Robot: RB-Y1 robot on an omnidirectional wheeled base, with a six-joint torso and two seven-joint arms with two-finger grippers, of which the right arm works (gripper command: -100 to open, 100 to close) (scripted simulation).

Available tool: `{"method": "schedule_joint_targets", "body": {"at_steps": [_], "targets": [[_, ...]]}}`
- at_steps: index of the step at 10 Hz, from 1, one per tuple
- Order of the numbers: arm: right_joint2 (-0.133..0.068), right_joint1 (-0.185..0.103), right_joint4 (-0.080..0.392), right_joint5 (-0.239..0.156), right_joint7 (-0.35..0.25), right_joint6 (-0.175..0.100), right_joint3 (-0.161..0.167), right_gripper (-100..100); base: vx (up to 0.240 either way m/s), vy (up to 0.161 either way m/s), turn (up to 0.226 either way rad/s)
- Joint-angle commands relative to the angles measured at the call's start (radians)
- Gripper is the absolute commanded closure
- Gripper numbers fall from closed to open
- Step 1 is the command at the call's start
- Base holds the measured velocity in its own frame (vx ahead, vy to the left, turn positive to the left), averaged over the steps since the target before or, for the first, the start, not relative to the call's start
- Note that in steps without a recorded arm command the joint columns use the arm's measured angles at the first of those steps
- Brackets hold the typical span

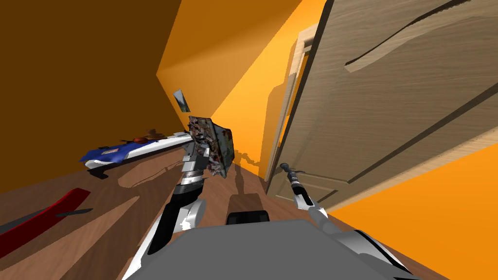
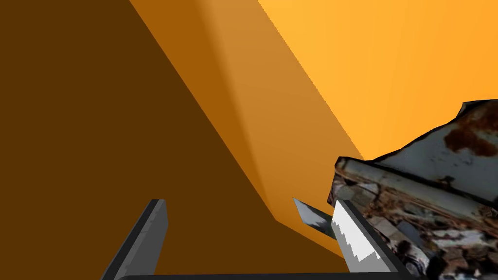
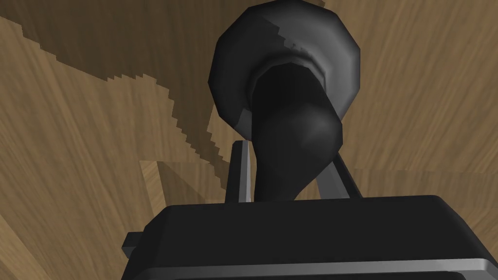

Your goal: Pull the door open

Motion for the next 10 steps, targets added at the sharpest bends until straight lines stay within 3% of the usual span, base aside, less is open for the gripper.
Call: {"method": "schedule_joint_targets", "body": {"at_steps": [1,5,7,10], "targets": [[-0.013,0.010,-0.002,0.011,-0.023,-0.013,0.024,100,-0.242,-0.071,0.132],[-0.040,0.028,-0.019,0.030,-0.069,-0.033,0.069,100,-0.242,-0.066,0.121],[-0.030,0.026,-0.017,0.034,-0.069,-0.029,0.068,100,-0.124,-0.021,0.062],[-0.032,0.021,-0.010,0.047,-0.080,-0.035,0.069,100,-0.229,-0.073,0.158]]}}
